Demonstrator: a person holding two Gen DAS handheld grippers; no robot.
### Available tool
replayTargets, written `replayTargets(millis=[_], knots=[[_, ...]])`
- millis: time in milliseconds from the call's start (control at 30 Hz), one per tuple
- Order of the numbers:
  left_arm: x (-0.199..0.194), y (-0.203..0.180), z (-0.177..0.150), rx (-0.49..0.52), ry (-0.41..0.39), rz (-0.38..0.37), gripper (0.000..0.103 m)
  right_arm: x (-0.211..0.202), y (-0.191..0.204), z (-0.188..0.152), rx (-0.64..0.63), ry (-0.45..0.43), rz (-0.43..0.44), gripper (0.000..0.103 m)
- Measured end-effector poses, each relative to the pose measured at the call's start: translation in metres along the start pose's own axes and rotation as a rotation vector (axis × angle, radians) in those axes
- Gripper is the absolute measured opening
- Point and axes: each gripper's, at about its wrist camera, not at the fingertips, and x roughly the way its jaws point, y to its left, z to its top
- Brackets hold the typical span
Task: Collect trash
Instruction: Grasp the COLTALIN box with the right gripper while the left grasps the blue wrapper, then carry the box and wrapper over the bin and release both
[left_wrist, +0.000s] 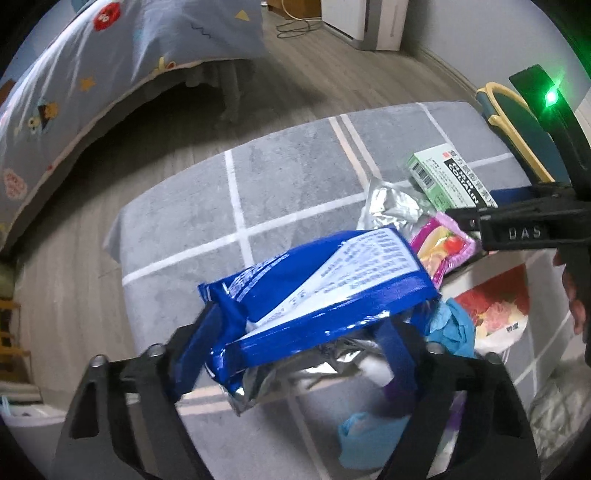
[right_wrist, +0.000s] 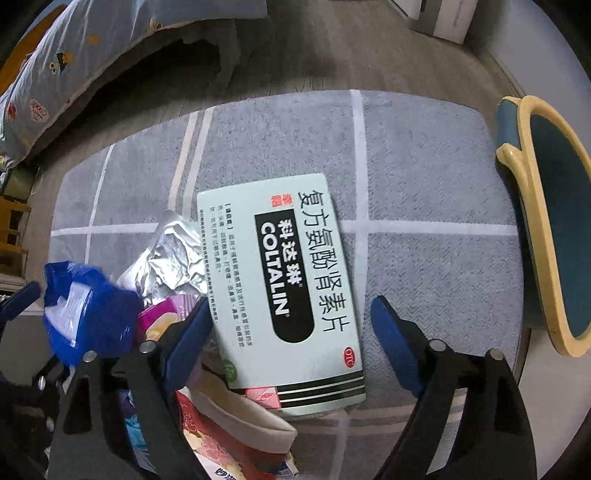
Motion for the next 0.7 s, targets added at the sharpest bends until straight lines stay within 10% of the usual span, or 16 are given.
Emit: replayTargets(millis=[200, 700], knots=[[0.003, 0.002, 0.006, -0.015, -0.002, -0.034, 0.042, -0.001, 0.000, 0.001, -0.005, -0.005, 0.010, 0.073], [-0.027, 0.015, 0.010, -0.109, -0.051, -0.014, 0.012, -0.043, -0.023, 0.005, 0.043, -0.119, 0.029, 0.073]])
